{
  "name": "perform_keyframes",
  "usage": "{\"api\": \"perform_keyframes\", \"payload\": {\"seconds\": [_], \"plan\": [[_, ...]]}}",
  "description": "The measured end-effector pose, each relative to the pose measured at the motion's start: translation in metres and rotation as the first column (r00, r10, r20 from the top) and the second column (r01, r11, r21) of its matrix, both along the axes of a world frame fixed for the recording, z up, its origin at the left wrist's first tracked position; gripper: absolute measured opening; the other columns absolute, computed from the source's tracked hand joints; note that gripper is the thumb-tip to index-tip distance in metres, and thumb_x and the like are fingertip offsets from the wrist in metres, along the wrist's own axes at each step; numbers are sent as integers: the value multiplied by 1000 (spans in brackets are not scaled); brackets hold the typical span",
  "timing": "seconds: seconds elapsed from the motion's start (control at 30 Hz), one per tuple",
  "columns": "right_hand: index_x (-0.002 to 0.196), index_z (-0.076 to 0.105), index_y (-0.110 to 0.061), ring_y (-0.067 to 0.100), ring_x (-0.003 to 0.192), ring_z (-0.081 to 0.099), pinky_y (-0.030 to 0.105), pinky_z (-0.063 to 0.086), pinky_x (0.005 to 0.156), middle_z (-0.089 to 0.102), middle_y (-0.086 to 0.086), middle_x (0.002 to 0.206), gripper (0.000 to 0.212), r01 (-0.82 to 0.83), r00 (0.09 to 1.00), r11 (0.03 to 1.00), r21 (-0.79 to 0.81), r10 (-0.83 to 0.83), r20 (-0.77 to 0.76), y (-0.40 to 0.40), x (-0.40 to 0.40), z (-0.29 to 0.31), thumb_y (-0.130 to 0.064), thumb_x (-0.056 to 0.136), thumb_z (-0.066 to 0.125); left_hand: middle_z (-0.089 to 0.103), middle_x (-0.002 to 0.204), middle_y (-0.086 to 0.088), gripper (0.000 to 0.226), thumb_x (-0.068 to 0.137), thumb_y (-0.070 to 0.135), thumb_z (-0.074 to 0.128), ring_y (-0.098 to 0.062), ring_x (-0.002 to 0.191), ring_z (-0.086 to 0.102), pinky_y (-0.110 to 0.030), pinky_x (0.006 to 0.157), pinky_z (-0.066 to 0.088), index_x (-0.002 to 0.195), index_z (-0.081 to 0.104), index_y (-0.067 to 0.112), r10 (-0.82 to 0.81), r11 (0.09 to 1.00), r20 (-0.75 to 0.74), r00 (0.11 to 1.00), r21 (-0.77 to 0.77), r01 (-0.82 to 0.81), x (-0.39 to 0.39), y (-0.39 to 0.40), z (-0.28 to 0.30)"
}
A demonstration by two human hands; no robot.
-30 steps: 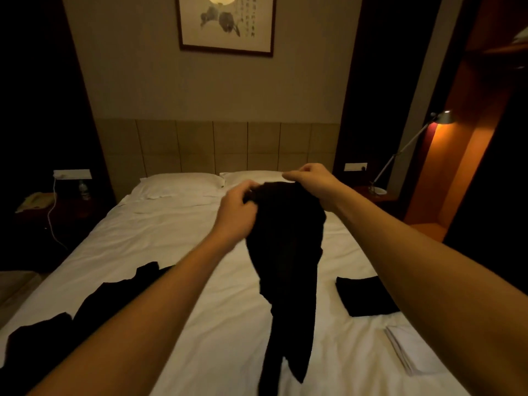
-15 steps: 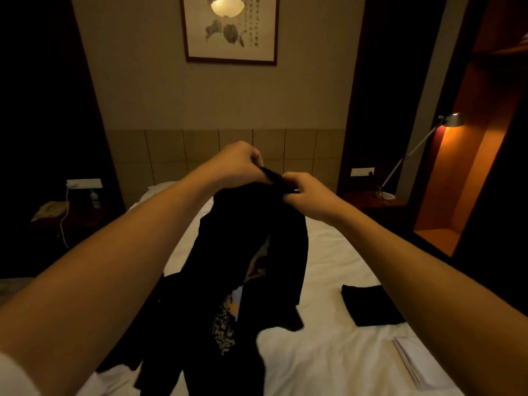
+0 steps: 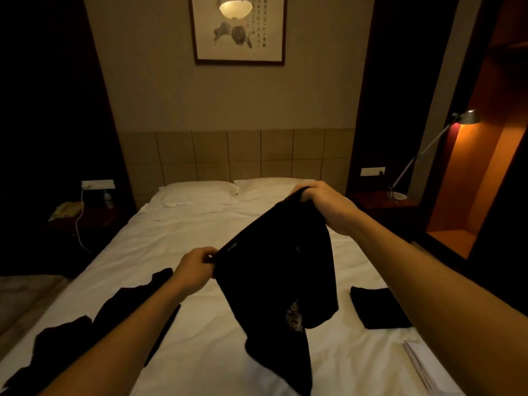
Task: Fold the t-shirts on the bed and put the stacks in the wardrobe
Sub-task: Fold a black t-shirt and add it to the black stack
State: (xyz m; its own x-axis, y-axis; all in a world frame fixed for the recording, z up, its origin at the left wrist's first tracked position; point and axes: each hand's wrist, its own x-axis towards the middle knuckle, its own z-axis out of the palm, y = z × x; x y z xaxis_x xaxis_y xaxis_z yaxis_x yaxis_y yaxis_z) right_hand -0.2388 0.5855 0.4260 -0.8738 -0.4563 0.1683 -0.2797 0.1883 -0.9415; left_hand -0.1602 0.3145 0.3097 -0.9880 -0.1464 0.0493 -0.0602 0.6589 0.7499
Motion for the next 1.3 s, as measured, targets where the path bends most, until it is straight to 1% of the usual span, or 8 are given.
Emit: {"api": "perform_keyframes", "payload": {"seconds": [0.13, 0.27, 0.33, 0.47, 0.63, 0.87, 1.03, 1.3], "plan": [[108, 61, -10, 25, 93, 65, 41, 52, 90, 69, 11, 98, 24, -155, 974, 975, 158, 124, 190, 4, 3, -14, -2, 95, 42, 69, 67, -6, 20, 89, -4, 55, -18, 59, 63, -23, 56, 47, 86, 73, 6, 78, 934, -31, 996, 351, -62, -6, 21, 33], [138, 41, -25, 17, 105, 63, 30, 55, 84, 63, 5, 122, 57, -311, 949, 863, 398, 304, 84, -42, 26, -55, -27, 90, 70, 72, 82, -9, 17, 88, 5, 57, -19, 77, 66, -30, 73, 51, 84, 73, 11, -71, 993, -63, 995, 89, 77, -15, 61, 87], [129, 50, -17, 22, 97, 64, 39, 53, 81, 65, 8, 112, 43, -184, 971, 929, 320, 223, -89, -62, 24, -80, -18, 89, 65, 70, 81, -5, 18, 87, 6, 57, -18, 79, 65, -27, 68, 50, 85, 73, 13, -89, 992, -80, 993, -100, 81, -18, 70, 107], [88, 55, -12, 18, 59, 49, 38, 42, 59, 53, 3, 70, 14, -82, 996, 970, 230, 88, -13, -40, 10, -103, -2, 90, 47, 69, 78, 0, 13, 88, 8, 65, -10, 62, 62, -19, 53, 43, 89, 73, 19, -158, 968, 6, 987, -196, 156, -15, 52, 133], [100, 65, -13, 26, 78, 62, 38, 53, 69, 67, 17, 92, 20, -46, 995, 884, 465, 81, -56, 1, -7, -106, 1, 92, 52, 61, 84, 6, 14, 94, 15, 64, -9, 71, 56, -18, 62, 41, 100, 70, 26, -210, 888, 214, 954, -367, 278, -6, 4, 109], [102, 70, -15, 18, 96, 61, 30, 47, 85, 68, 2, 104, 36, 85, 990, 947, 308, -46, -134, 9, -5, -94, 3, 92, 41, 70, 95, 2, 31, 98, -3, 48, -12, 83, 63, -24, 78, 47, 102, 72, 16, -206, 957, 207, 957, -164, 241, 29, -40, 59], [105, 67, -16, 15, 106, 57, 27, 42, 93, 65, -1, 108, 36, 241, 917, 950, 198, -156, -367, 2, 15, -68, 2, 92, 39, 63, 76, -2, 30, 100, 3, 44, -19, 76, 58, -30, 69, 46, 90, 70, 13, 46, 871, 104, 994, 483, -91, 49, -31, 52], [98, 71, -22, 18, 84, 68, 33, 52, 78, 70, -3, 86, 12, 106, 949, 935, 338, 5, -314, 25, 69, 10, -29, 96, 61, 59, 80, -4, 20, 96, 6, 48, -16, 77, 56, -28, 68, 41, 82, 60, 13, 163, 909, -327, 931, 416, -13, 90, -10, 80]]}}
